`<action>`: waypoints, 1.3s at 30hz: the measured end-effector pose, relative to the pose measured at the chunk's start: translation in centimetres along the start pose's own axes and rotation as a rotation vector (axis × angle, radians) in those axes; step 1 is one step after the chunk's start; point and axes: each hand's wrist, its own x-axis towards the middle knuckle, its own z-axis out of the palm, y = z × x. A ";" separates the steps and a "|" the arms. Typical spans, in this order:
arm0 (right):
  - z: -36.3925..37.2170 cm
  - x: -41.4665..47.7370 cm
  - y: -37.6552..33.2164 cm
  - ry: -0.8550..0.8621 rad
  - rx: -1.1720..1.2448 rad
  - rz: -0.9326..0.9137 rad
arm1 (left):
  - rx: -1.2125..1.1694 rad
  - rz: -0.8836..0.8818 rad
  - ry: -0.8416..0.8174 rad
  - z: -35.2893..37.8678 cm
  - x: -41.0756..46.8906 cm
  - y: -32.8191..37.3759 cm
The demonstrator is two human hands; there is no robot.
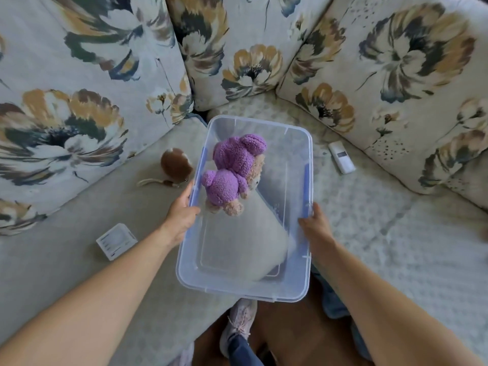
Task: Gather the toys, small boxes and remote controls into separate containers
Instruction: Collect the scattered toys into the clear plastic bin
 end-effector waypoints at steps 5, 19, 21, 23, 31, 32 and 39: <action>1.0 4.9 -0.2 -0.022 -0.021 0.004 | 0.002 0.006 0.018 1.6 4.4 -0.9; 4.9 9.7 3.1 0.024 0.000 0.043 | 0.514 0.301 0.378 -1.6 12.7 -0.5; 5.0 10.0 3.6 0.027 -0.001 0.033 | 0.784 0.286 0.388 -2.3 15.1 0.3; 5.1 10.2 4.0 0.025 0.008 0.023 | 0.915 0.177 0.318 -2.6 17.7 0.2; 5.1 10.1 4.1 0.041 -0.014 -0.024 | 0.734 0.115 0.402 -3.3 20.0 -1.8; 5.1 10.1 4.1 0.044 -0.022 -0.022 | 0.708 0.137 0.475 -3.7 19.6 -1.5; 4.7 8.7 2.3 0.003 -0.005 -0.006 | 0.580 0.757 0.553 -1.6 11.8 6.7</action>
